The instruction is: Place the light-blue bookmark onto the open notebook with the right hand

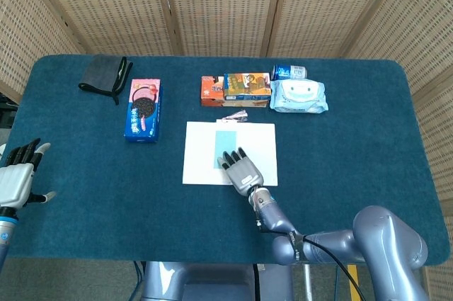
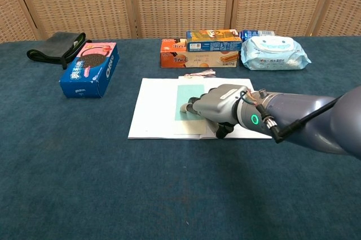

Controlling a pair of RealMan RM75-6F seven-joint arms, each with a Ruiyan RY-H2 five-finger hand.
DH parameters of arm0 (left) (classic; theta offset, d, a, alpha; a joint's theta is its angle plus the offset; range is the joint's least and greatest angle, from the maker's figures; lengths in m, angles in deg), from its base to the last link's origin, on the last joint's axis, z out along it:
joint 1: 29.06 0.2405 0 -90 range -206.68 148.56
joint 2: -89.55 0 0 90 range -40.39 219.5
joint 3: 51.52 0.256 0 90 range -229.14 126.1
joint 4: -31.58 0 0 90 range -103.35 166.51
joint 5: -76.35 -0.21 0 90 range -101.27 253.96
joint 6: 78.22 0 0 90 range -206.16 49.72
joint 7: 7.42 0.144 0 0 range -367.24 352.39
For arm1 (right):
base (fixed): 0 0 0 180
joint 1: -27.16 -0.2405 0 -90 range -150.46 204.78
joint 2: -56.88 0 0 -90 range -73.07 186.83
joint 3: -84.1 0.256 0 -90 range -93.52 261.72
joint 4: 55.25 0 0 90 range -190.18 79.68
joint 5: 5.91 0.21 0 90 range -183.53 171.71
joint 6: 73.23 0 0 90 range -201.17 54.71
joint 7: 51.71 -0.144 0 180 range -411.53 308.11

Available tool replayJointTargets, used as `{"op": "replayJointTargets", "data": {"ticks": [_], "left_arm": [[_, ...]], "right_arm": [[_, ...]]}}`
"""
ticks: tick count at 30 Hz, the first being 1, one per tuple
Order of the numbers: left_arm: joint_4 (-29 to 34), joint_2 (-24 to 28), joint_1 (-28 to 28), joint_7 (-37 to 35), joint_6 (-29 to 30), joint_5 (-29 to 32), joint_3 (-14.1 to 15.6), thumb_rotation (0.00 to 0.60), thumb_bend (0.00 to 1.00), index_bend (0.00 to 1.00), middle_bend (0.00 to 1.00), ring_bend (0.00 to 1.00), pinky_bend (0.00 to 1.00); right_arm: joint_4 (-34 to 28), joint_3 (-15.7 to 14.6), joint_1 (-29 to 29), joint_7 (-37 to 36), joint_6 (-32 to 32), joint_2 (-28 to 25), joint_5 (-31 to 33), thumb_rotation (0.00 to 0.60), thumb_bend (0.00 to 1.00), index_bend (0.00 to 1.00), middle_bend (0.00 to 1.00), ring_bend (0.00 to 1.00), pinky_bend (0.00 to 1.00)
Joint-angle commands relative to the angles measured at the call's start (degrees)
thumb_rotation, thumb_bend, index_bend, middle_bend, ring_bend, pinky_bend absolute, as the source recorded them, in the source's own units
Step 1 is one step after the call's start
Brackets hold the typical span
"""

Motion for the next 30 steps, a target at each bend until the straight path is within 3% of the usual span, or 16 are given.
{"op": "replayJointTargets", "data": {"ticks": [1, 30], "left_arm": [[0.03, -0.07, -0.04, 0.16, 0.01, 0.11, -0.02, 0.6, 0.0, 0.0, 0.0, 0.0, 0.0], [0.25, 0.04, 0.1, 0.11, 0.2, -0.16, 0.1, 0.6, 0.0, 0.0, 0.0, 0.0, 0.0]], "right_arm": [[-0.58, -0.05, 0.06, -0.17, 0.37, -0.25, -0.02, 0.6, 1.0, 0.0, 0.0, 0.0, 0.0], [-2.39, -0.29, 0.09, -1.92, 0.42, -1.31, -4.49, 0.6, 1.0, 0.0, 0.0, 0.0, 0.0]]}}
